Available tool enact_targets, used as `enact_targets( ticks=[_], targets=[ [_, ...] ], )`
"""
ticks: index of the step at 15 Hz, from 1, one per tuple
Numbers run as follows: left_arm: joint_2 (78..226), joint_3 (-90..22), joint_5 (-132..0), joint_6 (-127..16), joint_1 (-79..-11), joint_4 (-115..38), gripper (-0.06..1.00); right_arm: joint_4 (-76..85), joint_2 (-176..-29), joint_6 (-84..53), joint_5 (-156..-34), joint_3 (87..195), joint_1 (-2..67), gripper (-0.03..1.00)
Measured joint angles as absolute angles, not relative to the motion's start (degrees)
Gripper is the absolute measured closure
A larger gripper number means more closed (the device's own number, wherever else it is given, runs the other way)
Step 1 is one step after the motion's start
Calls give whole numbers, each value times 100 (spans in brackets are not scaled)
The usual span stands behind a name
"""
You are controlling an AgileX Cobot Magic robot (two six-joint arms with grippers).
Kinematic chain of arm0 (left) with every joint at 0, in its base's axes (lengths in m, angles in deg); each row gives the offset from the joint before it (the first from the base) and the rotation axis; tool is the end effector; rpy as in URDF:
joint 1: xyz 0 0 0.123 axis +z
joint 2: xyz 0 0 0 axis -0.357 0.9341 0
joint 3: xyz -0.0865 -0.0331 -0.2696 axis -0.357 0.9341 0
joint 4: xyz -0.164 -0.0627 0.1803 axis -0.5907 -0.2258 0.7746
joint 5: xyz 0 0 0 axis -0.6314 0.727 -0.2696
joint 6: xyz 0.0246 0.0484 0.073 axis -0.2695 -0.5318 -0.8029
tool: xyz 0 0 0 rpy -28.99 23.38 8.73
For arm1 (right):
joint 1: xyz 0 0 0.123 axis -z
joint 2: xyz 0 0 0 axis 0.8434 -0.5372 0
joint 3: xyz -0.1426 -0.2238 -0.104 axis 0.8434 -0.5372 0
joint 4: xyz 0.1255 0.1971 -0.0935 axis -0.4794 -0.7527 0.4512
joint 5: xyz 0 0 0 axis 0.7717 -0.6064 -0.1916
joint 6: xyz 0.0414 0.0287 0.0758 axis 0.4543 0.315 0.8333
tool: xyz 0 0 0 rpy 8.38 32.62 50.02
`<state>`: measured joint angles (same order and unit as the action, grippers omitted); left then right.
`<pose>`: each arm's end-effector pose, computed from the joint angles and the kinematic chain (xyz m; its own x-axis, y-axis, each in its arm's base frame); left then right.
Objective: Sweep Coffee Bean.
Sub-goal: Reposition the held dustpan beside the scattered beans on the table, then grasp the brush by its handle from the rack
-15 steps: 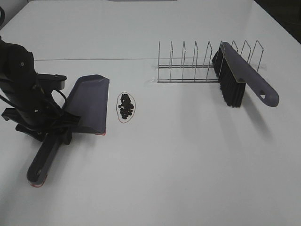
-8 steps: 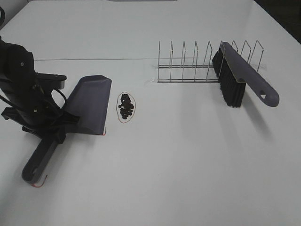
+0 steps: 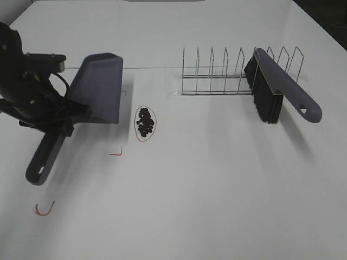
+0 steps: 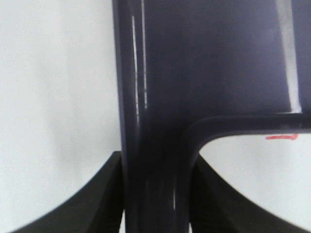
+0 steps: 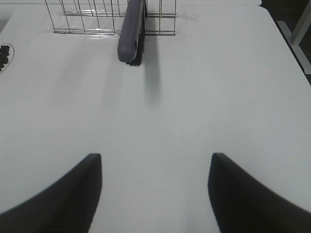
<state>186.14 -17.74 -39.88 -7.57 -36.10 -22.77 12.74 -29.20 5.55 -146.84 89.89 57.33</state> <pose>0.3492 -0.0928 0.1548 -0.9352 0.0441 -0.3513 0.0666 0.9964 -0.0521 -0.0058 -0.0004 0.2776 -0.4615 -0.0373 -0.8864 -0.0150 0.9993 -0.0342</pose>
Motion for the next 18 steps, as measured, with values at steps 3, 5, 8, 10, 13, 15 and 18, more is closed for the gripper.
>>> enact_targets(
  ticks=[3,5,8,10,13,15,18],
  targets=[
    [18293,-1774,-3942,-740,-3610,-2214,58,1274,-2920,555,-14684,8989,5733,36],
    [18293,-1774,-3885,-735,-3610,-2214,58,1274,-2920,555,-14684,8989,5733,36],
    [18293,-1774,-3862,-735,-3610,-2203,58,1274,-3017,555,-14283,9092,5733,36],
    [18293,-1774,-3862,-735,-3610,-2186,58,1274,-3343,555,-13607,9149,5733,36],
    [18293,-1774,-3839,-735,-3610,-2180,58,1274,-4713,555,-12444,9396,5733,36],
    [18293,-1774,-3845,-735,-3610,-2174,58,1280,-6157,555,-11836,9969,5733,36],
    [18293,-1774,-3845,-740,-3610,-2174,58,1280,-7876,555,-11619,10903,5733,36]
  ],
)
